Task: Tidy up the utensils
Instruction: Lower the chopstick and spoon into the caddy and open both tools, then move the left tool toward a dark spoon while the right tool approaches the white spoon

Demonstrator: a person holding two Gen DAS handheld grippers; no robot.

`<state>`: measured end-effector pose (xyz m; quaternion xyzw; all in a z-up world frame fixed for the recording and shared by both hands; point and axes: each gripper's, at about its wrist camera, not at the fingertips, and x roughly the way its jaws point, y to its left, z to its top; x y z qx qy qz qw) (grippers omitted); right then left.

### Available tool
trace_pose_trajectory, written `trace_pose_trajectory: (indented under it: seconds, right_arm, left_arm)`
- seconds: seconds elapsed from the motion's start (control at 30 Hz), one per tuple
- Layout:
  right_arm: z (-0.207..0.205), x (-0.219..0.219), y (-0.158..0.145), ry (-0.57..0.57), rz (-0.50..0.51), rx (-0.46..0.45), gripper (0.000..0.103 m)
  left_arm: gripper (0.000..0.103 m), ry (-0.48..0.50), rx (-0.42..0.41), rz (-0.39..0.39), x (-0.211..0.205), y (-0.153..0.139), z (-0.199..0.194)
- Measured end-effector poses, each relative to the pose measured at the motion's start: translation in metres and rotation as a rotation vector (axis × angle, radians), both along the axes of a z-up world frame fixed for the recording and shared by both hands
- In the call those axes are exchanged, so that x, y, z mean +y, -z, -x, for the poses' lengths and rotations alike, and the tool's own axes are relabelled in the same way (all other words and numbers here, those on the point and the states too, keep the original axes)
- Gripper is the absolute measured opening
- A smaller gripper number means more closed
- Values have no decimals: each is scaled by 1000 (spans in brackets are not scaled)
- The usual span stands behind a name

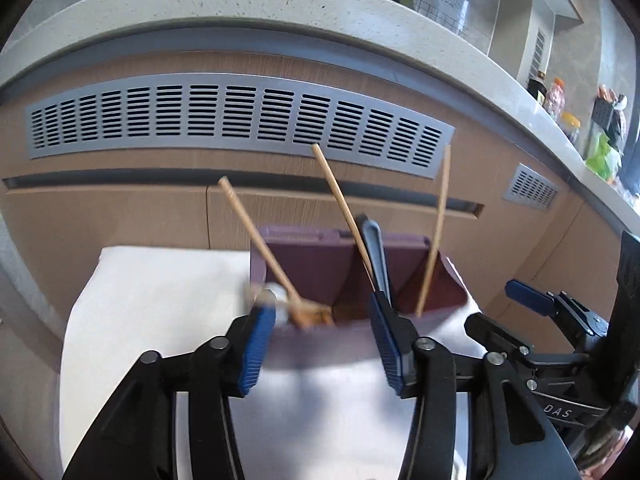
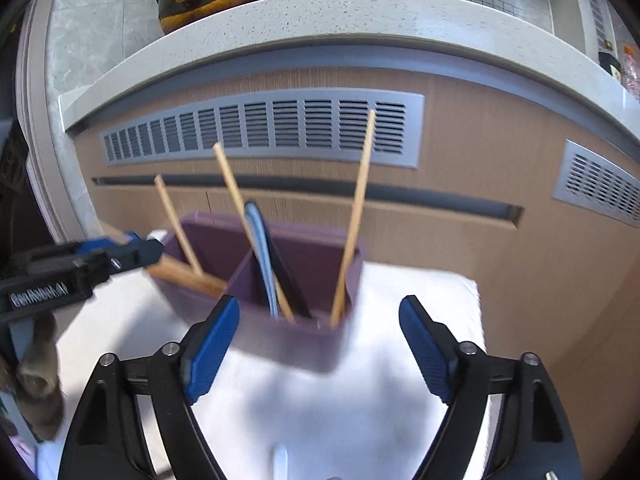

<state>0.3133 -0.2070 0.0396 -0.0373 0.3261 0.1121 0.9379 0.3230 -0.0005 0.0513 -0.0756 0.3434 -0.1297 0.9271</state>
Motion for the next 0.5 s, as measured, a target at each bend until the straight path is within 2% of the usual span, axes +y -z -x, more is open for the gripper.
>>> trace_pose_trajectory:
  seconds: [0.13, 0.23, 0.33, 0.5]
  right_arm:
    - [31, -4, 0, 21, 32, 4, 96]
    - [50, -5, 4, 38, 85, 18, 100]
    - [61, -6, 13, 56, 126, 48, 100]
    - [72, -5, 35, 17, 88, 170, 100]
  left_arm:
    - [63, 5, -11, -37, 3, -7, 33]
    - [69, 23, 11, -65, 4, -4, 55]
    - [69, 65, 81, -107, 5, 12, 79]
    - [69, 117, 206, -197, 3, 50, 117]
